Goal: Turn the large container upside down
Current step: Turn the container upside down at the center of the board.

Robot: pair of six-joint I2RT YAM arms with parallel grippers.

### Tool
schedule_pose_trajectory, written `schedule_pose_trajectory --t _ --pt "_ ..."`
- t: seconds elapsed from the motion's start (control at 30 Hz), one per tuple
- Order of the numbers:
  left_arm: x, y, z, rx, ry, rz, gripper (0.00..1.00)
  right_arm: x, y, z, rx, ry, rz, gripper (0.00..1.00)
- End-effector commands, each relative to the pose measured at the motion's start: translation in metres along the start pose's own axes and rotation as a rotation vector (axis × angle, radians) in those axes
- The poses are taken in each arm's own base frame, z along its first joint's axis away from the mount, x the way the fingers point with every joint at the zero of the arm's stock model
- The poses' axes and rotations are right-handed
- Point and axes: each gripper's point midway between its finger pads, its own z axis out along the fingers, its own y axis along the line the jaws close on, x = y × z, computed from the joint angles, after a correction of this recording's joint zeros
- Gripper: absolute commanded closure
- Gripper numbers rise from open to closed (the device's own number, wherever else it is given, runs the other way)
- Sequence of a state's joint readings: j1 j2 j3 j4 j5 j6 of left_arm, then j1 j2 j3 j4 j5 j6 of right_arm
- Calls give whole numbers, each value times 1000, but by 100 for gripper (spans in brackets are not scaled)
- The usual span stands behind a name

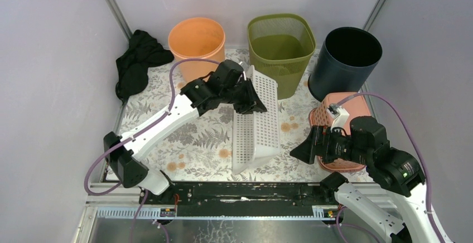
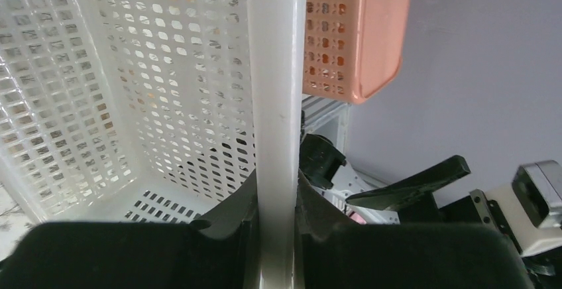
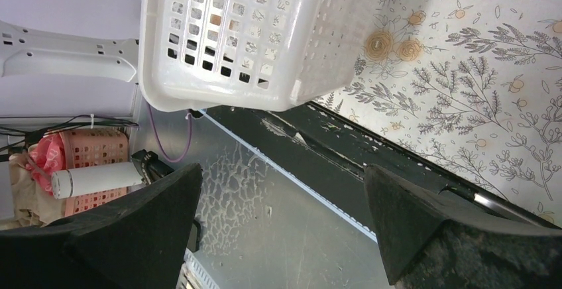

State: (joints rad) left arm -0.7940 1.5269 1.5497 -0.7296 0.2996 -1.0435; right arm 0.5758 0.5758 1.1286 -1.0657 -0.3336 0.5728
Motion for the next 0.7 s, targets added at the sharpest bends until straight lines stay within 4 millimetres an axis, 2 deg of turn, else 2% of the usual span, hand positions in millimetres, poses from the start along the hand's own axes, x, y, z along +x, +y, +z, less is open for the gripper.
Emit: schedule_pose_trajectory --t 0.0,0.13,0.33,0.67 --pt "-2 -47 -15 224 -51 7 100 -5 8 -8 -25 -19 -33 1" --pt "8 -59 -13 300 -44 3 100 -8 10 -12 -16 -21 -34 1" --pt "23 -72 4 336 -12 6 100 -15 13 -20 -3 -40 -70 1" --pt "27 -104 31 465 -6 -12 100 -29 19 -20 -17 -77 -136 1"
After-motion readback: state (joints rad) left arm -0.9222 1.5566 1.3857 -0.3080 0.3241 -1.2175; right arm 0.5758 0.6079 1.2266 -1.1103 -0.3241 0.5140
